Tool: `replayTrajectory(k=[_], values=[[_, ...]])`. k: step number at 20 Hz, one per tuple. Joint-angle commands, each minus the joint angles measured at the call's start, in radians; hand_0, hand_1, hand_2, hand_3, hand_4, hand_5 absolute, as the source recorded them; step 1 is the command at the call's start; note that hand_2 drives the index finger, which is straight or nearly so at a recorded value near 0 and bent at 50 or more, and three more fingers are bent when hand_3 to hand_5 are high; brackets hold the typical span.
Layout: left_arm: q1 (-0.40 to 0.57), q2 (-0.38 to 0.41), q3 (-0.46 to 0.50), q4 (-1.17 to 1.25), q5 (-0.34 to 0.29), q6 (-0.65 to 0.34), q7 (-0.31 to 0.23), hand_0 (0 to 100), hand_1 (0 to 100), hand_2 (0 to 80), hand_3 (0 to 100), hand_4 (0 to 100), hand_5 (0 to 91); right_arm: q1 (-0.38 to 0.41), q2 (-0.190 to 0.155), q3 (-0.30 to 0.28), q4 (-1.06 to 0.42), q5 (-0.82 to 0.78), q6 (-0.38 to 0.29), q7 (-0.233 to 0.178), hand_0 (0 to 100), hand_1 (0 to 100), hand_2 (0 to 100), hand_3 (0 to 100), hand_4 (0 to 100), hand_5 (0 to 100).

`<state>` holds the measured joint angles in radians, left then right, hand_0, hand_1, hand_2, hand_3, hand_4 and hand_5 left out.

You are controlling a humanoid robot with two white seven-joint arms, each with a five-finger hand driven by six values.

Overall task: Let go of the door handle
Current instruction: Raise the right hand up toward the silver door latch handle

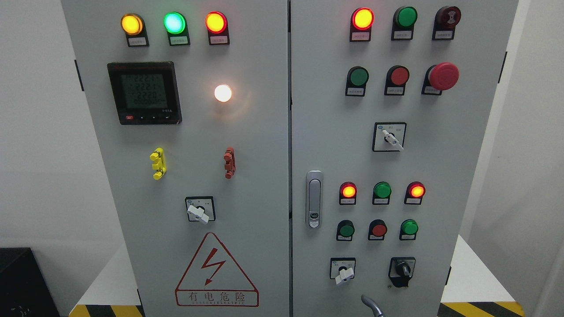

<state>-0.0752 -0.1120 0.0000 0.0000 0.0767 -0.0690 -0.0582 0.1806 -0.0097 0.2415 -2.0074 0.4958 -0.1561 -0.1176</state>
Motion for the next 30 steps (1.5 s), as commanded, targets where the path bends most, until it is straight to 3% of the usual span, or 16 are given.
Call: replayTrajectory(k=[1,4,12,21,30], values=[[0.0,0.0,-0.021,-0.02,0.0,0.0,0.0,0,0,2.1,10,1,0.0,-0.055,0.057,0.012,0.01,0.249,0.004,-0.016,42,35,0,91,89,92],[0.0,0.0,-0.021,-0.02,0.0,0.0,0.0,0,0,2.2,10,1,0.0,-0.081,0.076,0.013,0.038,0.398,0.006,-0.043,43,32,0,96,90,97],[0.0,0.0,-0.021,-0.02,0.0,0.0,0.0,0,0,2.2,10,1,0.0,-0.15,0.08,0.016,0.099,0.631,0.032,-0.048,44,25,0,94,88,96],[0.0,0.0,-0.021,-0.02,0.0,0.0,0.0,0,0,2.2,9,1,0.0,-0.253,0.094,0.055,0.144,0.762,0.17,-0.05,39,24,0,91,86,93],[0.0,0.0,-0.021,-0.02,0.0,0.0,0.0,0,0,2.3,10,1,0.0,-0.308,0.093,0.09,0.173,0.8,0.23,-0.048,42,23,0,90,85,91]])
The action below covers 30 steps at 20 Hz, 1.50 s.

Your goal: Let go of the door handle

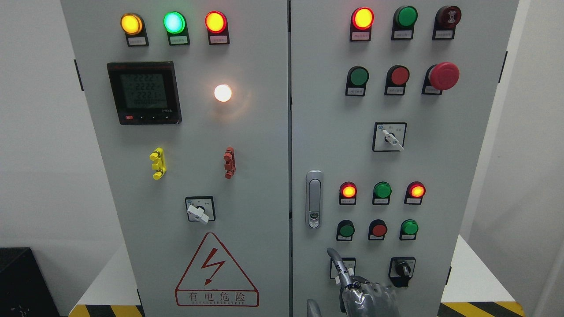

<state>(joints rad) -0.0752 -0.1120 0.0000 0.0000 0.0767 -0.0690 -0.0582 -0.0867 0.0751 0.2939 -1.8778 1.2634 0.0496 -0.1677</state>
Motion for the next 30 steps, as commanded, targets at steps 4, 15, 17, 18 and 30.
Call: replayTrajectory(k=[4,15,17,18,30], values=[[0.0,0.0,-0.021,-0.02,0.0,0.0,0.0,0,0,2.3,9,1,0.0,-0.051,0.009,0.05,0.045,0.034,0.035,0.002,42,23,0,90,85,91],[0.0,0.0,-0.021,-0.02,0.0,0.0,0.0,0,0,2.3,9,1,0.0,-0.113,0.017,0.065,0.071,0.067,0.055,0.011,42,23,0,90,85,91],[0.0,0.0,-0.021,-0.02,0.0,0.0,0.0,0,0,2.2,9,1,0.0,-0.119,0.021,0.065,0.072,0.068,0.055,0.013,41,23,0,90,85,91],[0.0,0.0,-0.021,-0.02,0.0,0.0,0.0,0,0,2.2,10,1,0.0,-0.122,0.029,0.067,0.077,0.07,0.055,0.013,41,23,0,90,85,91],[0.0,0.0,-0.021,-0.02,0.0,0.0,0.0,0,0,2.2,9,1,0.0,-0.171,0.034,0.051,0.141,0.082,0.075,0.011,40,25,0,91,86,92]])
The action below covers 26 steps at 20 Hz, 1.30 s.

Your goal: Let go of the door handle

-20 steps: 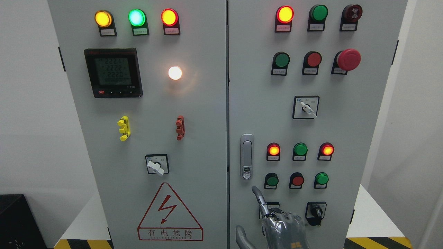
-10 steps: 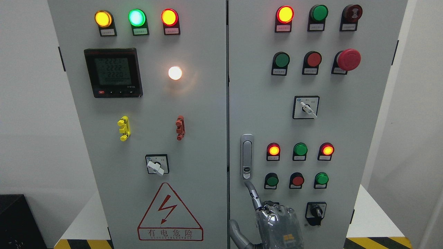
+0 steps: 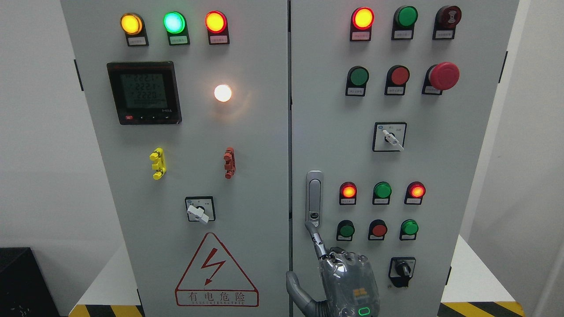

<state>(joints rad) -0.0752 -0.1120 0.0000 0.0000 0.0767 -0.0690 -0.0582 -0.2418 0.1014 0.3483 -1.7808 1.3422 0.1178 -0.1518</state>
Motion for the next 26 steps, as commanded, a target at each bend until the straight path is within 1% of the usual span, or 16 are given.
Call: replayTrajectory(k=[1,6,26], values=[[0.0,0.0,-0.021,-0.02,0.0,0.0,0.0,0,0,2.2,9,1,0.0,-0.017,0.008,-0.003,0.044,0.003,0.008,-0.005,40,25,0,91,86,92],[0.0,0.0,-0.021,-0.02,0.0,0.0,0.0,0,0,2.2,9,1,0.0,-0.03,0.008,-0.02,0.052,0.002,0.008,-0.005,39,25,0,91,86,92],[0.0,0.0,-0.021,-0.02,0.0,0.0,0.0,0,0,2.3,10,1,0.0,-0.045,0.008,-0.028,0.069,0.002,0.01,-0.003,38,25,0,91,86,93]])
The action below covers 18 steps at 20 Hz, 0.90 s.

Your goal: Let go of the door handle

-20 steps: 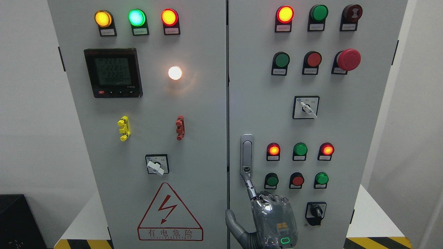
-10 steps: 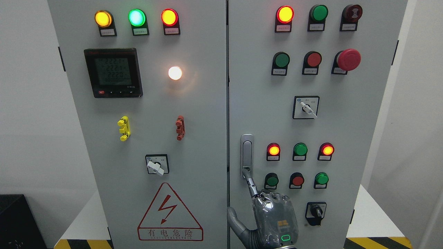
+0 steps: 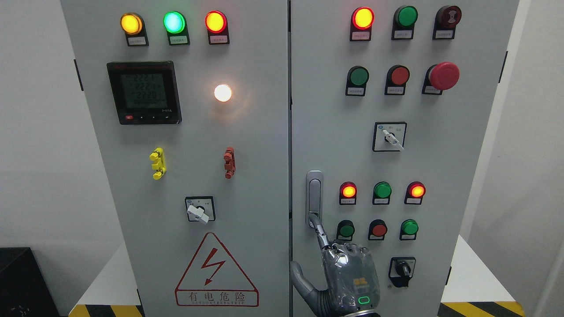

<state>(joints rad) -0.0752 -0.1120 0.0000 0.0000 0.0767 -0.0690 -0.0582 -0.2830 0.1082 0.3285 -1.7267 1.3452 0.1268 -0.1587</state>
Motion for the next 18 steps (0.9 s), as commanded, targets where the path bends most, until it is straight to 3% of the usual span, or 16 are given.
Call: replayTrajectory(k=[1,18], values=[[0.0,0.0,-0.021,-0.02,0.0,0.0,0.0,0,0,2.3,10,1,0.0,-0.004,0.001,-0.011,0.015,-0.001,0.001,0.004,38,25,0,91,86,93],[0.0,0.0,-0.021,-0.02,0.0,0.0,0.0,0,0,2.3,10,1,0.0,-0.004,0.001,-0.017,0.013,-0.004,0.001,0.007,37,24,0,92,86,93]])
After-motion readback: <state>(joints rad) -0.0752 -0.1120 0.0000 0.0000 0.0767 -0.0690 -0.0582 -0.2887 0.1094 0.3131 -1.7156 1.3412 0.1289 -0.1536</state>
